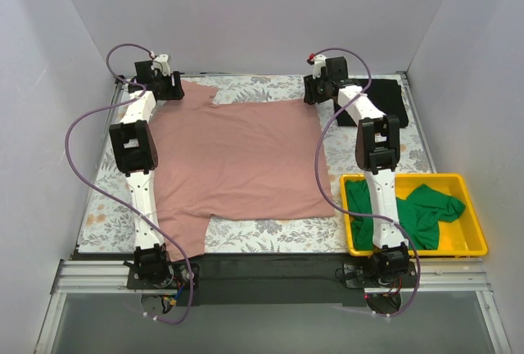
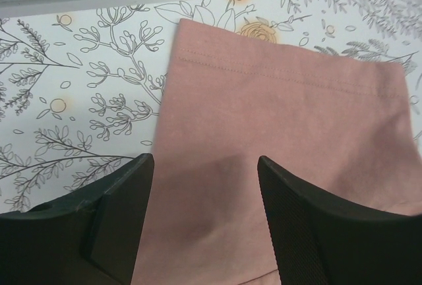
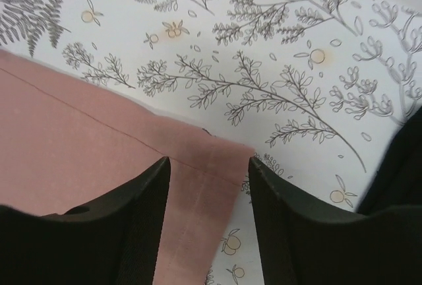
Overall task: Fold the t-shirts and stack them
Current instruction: Flatten the tshirt out, then fold the tshirt
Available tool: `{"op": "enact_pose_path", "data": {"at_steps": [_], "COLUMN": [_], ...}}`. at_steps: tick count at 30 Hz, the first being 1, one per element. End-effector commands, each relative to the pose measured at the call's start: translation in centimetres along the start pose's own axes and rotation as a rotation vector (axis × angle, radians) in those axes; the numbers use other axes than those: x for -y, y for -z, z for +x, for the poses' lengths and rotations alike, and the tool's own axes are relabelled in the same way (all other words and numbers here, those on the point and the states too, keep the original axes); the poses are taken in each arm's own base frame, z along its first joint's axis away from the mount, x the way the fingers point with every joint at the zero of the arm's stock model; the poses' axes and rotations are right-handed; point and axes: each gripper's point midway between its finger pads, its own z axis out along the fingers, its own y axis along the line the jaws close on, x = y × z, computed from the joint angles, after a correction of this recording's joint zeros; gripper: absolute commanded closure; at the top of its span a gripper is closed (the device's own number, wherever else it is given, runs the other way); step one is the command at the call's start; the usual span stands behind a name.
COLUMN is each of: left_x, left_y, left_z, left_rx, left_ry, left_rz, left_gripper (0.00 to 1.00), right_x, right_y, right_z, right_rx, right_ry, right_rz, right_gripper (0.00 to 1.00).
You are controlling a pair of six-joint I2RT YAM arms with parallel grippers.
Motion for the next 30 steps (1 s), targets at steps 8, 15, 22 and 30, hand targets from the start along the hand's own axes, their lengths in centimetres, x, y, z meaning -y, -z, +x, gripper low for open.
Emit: {"op": "enact_pose_path", "data": {"at_steps": [8,15,22,30], "left_x": [1.3,1.0,0.9,-1.5], "left_y": [3.4,3.0,2.5,1.2], "left_z": [-7.8,-6.9,-5.7,-4.2], "left_rx": [0.172,0.154,0.13,0.111], "left_ry": [0.088,0.125,0.153,0.161], "left_rz": [0.028,0.01,0.007,-0.119], "left_gripper": [0.36,0.35,0.34,0.33], "right_x": [0.8,0.4,1.3,-0.1], "right_y": [2.8,1.0,-0.1,-1.3], "right_z": [-7.3,-3.2,-0.5,1.9], "right_rx": [0.209,0.116,0.059,0.0], "right_ry": [-0.172,-0.231,-0.234,-0.201], "right_rz": [0.061,0.056,0.114,0.078], "right_gripper": [0.32,0.32,0.33,0.59]}}
